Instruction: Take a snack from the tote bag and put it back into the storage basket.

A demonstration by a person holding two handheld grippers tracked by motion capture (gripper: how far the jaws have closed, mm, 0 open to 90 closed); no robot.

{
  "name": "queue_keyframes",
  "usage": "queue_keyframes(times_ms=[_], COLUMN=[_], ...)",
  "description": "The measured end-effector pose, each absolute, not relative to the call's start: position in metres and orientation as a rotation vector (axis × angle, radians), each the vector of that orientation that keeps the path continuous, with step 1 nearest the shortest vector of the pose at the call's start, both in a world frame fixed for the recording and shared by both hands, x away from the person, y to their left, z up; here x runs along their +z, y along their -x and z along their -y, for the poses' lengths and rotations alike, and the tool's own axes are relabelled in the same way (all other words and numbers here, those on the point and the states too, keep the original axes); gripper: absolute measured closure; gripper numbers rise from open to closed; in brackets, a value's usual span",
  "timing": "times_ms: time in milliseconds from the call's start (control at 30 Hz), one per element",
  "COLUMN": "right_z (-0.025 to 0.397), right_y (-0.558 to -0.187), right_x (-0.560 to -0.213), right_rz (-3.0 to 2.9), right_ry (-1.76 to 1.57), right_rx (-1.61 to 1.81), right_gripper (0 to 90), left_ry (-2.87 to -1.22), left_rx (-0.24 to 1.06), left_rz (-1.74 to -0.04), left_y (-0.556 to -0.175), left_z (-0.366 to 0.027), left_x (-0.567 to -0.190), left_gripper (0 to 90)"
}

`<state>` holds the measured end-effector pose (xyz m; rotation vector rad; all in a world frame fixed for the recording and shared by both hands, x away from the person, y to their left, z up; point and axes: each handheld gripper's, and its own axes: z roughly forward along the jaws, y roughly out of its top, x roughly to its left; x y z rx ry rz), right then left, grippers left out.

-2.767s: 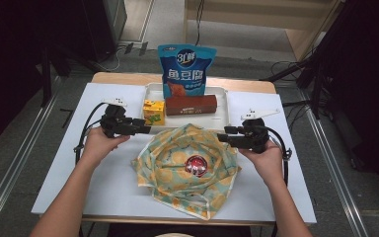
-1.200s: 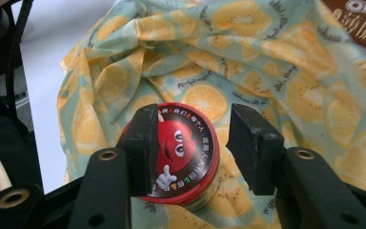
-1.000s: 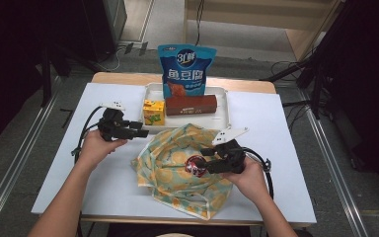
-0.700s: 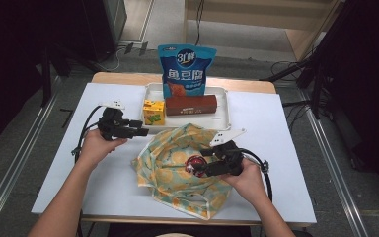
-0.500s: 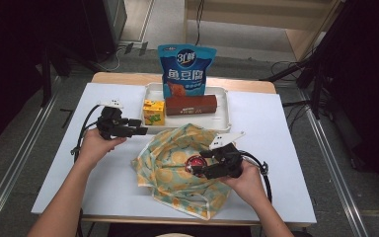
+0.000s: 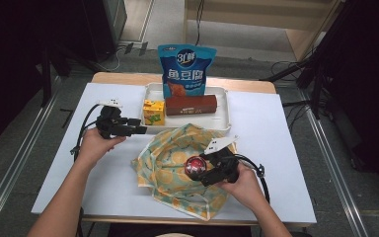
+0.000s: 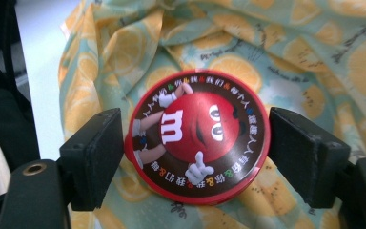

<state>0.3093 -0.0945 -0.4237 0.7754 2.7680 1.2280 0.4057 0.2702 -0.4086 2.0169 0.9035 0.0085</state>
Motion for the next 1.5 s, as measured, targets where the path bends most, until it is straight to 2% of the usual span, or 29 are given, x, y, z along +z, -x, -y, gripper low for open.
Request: queue_keyframes(times_ms=[600,767,933,1500], right_z=[0.089,0.081,0.082,0.093], right_y=[-0.313,-0.309,-0.309,-0.321], right_x=[-0.438,-0.444,-0.44,-0.429], right_rz=[-2.777,-2.781,-2.745,-2.721], right_ry=[-0.752,-0.693,-0.687,-0.774], right_rx=[1.226,1.11,1.114,1.179], right_gripper=[19.2,20.1,23.1,23.5], left_ry=[-2.024,-2.022,-2.02,-2.024], left_rx=[-0.001,-0.001,-0.001,-0.007], left_rz=[-0.903,-0.906,-0.911,-0.911], left_y=[-0.406,-0.407,-0.407,-0.407], left_z=[-0.269,-0.269,-0.271,-0.27], left_x=[-0.41,-0.41,-0.41,-0.411], left_gripper=[43.8,43.8,43.8,43.7])
